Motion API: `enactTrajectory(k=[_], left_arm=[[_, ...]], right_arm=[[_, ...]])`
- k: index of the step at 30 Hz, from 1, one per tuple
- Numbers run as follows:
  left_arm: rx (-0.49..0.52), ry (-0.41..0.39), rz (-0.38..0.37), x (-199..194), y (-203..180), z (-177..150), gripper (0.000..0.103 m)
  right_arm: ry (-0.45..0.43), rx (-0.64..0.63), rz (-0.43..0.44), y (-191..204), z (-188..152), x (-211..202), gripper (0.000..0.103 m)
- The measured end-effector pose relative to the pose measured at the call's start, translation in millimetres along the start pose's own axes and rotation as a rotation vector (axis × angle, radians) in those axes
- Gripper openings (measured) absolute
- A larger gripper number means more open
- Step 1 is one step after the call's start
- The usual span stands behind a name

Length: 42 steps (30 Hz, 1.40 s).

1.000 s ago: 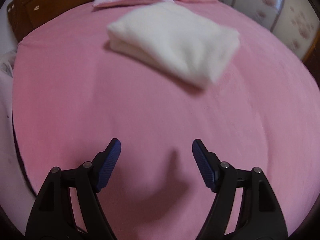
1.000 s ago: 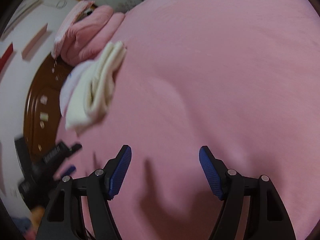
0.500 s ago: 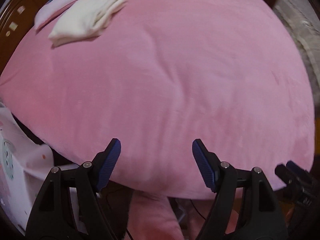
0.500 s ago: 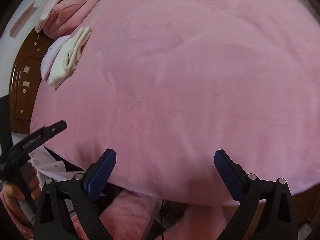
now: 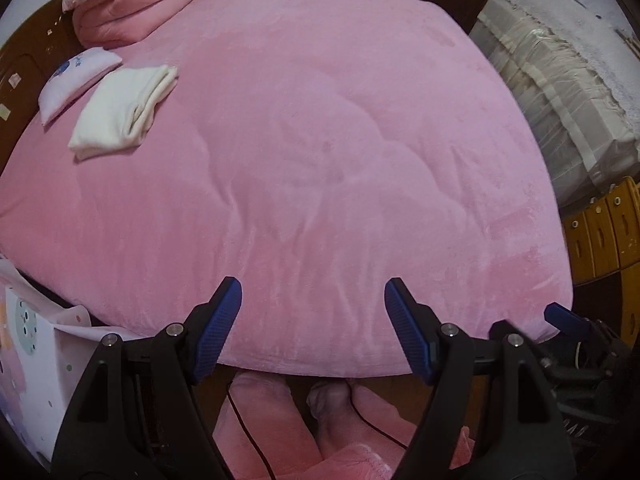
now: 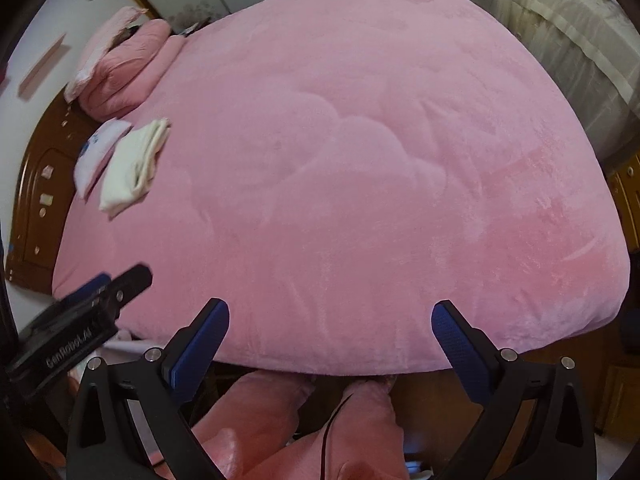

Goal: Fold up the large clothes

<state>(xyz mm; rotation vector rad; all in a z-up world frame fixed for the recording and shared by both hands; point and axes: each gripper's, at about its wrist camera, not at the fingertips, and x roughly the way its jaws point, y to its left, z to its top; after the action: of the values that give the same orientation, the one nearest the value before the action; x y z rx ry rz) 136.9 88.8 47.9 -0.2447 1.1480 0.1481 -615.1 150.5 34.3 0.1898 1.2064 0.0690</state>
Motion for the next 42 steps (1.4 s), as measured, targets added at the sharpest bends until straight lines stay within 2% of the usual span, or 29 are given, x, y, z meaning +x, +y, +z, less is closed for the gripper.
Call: enactTrajectory(k=[3,7,10,14,20,22,23,24,31,42], left_arm=[[0.034,-0.036,0.006,-16,-9,4,0.072],[0.046,-0.050,0.012,-30,-15,9,0.072],[0.045,-0.039,0.018,-27,-10,9,0.073],[0.015,-0.012,0.023,-21,3,8,0.079],[-0.002,-0.032,0.037,-23,19,9,0.084],[0.011,-0.045,0.037,-25,20,9,0.090],[0.016,-0.049,0.035,-26,21,9,0.100],[0.019,-0.054,0.030,-27,21,9,0.102],[0.015,-0.061,0.049,-30,25,7,0.102],[-0.020,-0.063,0.088,-34,35,-3,0.102]], right_arm=[[-0.029,-0.082,-0.026,5,-4,-21,0.102],[-0.088,-0.118,-0.037,13,1,-39,0.102],[-0.083,-0.102,-0.070,9,4,-43,0.102],[-0.067,-0.055,-0.081,4,9,-45,0.102],[-0.076,-0.023,-0.079,0,14,-52,0.102],[-0.097,-0.022,-0.081,3,14,-56,0.102],[-0.106,-0.025,-0.083,4,16,-57,0.102],[-0.112,-0.031,-0.090,7,17,-58,0.102],[-0.146,-0.114,-0.096,31,16,-64,0.103],[-0.130,-0.184,-0.085,44,17,-66,0.103]])
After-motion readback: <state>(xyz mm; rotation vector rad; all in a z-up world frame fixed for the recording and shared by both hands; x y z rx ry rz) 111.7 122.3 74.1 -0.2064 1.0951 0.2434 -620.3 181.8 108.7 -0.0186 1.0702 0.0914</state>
